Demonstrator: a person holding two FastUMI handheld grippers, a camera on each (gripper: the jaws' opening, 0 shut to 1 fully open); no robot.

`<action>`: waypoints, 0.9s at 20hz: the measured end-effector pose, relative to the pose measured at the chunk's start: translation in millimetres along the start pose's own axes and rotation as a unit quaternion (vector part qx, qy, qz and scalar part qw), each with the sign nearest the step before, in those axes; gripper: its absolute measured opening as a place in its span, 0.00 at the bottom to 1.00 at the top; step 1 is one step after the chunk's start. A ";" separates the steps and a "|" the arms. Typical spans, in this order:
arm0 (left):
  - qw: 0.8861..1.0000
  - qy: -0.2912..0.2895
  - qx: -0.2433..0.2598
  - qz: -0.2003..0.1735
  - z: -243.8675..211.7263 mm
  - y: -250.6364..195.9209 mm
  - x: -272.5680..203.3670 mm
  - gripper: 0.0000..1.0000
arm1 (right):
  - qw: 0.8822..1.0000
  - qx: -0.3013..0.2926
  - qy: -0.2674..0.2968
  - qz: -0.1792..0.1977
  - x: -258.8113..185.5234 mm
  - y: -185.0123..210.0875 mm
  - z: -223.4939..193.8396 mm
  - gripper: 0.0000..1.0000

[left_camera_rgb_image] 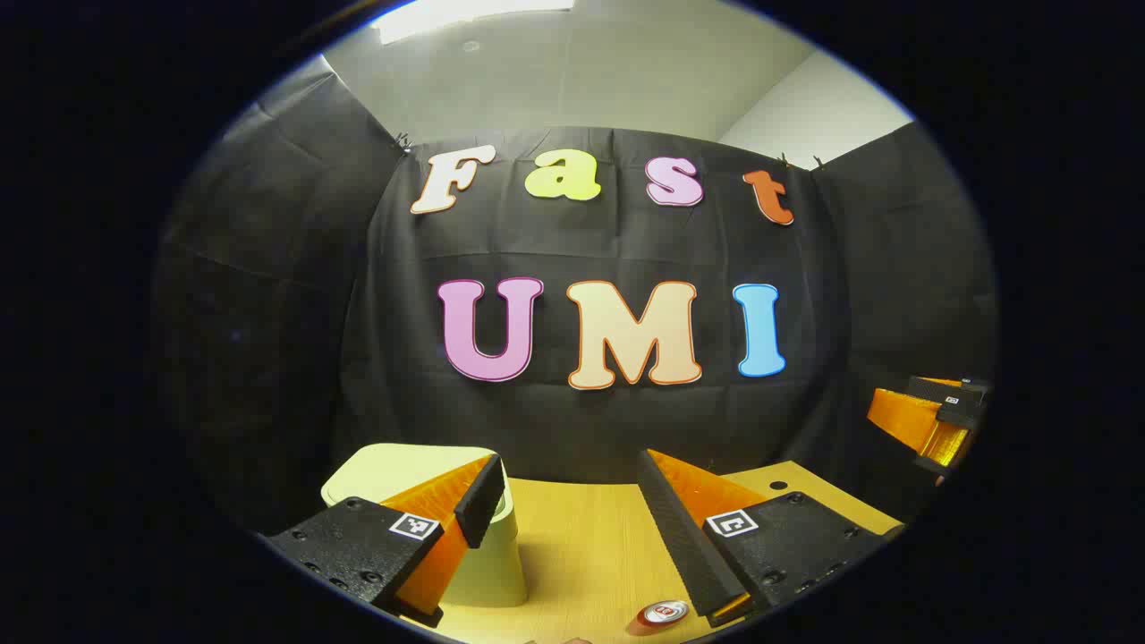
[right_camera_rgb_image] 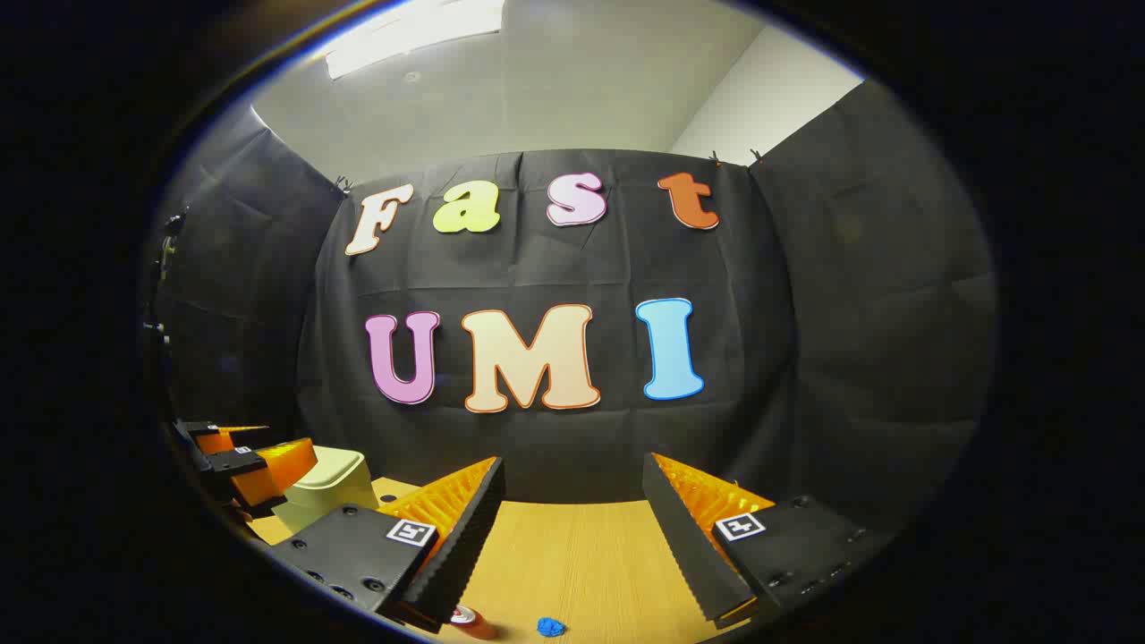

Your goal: Press the lid of the desktop garbage bin to open it, pick up the crumpled paper on the desktop and throw it into the bin, then pick up the pop can on the desktop and drop it into the bin, and finally close the garbage bin lid.

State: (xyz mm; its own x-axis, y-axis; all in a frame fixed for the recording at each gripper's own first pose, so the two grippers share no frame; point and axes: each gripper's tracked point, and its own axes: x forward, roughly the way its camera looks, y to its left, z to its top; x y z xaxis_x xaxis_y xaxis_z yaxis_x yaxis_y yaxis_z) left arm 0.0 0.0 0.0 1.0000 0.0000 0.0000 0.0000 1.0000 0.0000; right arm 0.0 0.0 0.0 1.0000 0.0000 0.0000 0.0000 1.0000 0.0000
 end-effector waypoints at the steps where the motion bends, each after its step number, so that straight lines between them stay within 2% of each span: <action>1: 1.000 0.000 0.001 -0.002 -1.2 -1.9 -0.1 0.93 | 1.000 0.000 -0.001 -0.002 -0.1 -1.8 -0.4 0.94; 5: 1.000 0.001 0.003 -0.007 -0.4 -6.8 -1.1 0.92 | 1.000 -0.001 -0.003 -0.005 -2.8 -5.7 -0.1 0.97; 10: 1.000 -0.005 0.008 -0.011 5.0 -11.3 -0.9 0.92 | 1.000 -0.005 -0.007 -0.006 -5.1 -6.8 2.5 0.97; 11: 1.000 -0.005 0.008 -0.012 4.2 -11.5 -2.4 0.92 | 1.000 -0.006 -0.007 -0.006 -5.7 -6.8 2.5 0.94; 15: 1.000 -0.007 0.007 -0.012 4.4 -12.3 -1.8 0.93 | 1.000 -0.007 -0.008 -0.007 -7.1 -6.6 3.5 0.97; 18: 1.000 -0.005 0.005 -0.010 3.0 -11.3 -1.3 0.93 | 1.000 -0.010 -0.007 -0.005 -7.4 -5.7 1.8 0.94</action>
State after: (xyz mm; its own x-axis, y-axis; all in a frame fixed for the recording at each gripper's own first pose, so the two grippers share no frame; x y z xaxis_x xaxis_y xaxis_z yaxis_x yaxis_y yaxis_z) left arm -1.3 -11.3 3.0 0.9998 -0.0193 0.0089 0.0192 0.9998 0.0095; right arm -7.4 -5.7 1.8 0.9998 -0.0108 0.0137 0.0111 0.9997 -0.0195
